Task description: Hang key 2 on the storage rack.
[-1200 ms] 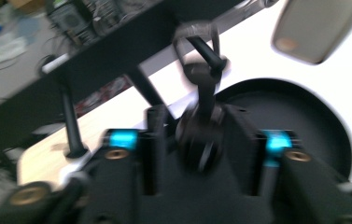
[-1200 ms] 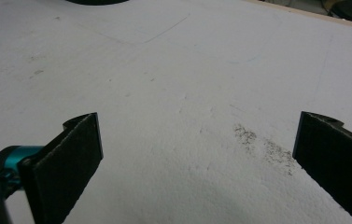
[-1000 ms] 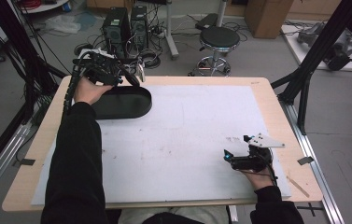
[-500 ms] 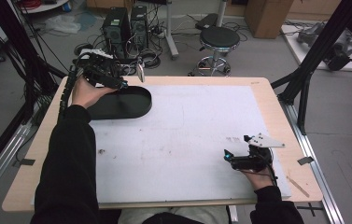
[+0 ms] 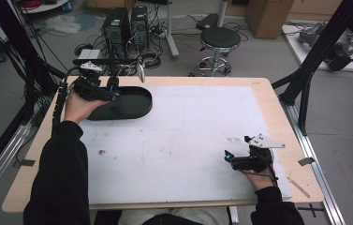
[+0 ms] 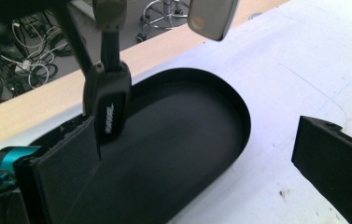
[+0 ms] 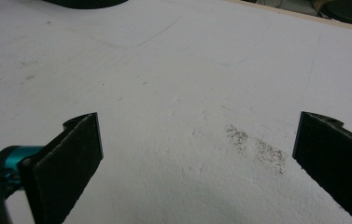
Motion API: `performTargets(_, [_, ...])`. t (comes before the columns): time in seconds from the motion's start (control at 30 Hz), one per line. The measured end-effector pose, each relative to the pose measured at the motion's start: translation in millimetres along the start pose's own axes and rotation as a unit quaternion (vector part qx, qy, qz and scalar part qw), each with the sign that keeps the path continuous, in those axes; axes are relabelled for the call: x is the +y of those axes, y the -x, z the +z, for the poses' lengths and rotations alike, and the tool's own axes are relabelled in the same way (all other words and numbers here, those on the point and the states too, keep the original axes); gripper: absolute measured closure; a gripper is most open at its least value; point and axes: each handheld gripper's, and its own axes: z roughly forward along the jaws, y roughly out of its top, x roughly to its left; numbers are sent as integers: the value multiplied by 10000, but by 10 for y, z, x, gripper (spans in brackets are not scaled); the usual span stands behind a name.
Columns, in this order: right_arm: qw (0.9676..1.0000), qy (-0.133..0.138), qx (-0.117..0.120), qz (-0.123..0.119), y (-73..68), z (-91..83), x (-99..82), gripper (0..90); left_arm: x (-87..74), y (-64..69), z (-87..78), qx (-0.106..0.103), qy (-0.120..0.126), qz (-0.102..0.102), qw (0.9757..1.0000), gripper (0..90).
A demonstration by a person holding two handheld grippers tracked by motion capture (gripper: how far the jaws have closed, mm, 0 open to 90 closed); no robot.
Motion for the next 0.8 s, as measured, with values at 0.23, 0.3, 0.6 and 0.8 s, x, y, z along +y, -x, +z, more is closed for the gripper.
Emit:
performTargets(0.23, [10000, -3, 0, -17, 0, 5, -2, 8, -145, -46, -100, -91, 148, -107, 9998, 17])
performTargets(0.3, [10000, -3, 2, -12, 0, 5, -1, 8, -195, -45, -133, -114, 187, -89, 9997, 17])
performTargets(0.6, [10000, -21, -4, 1, -1, 12, -4, 8, -412, 39, -188, -161, 101, -11, 9998, 17])
performTargets(0.8, [10000, -18, -8, -36, 2, 16, -4, 8, -540, 97, -248, -285, 150, 28, 9995, 17])
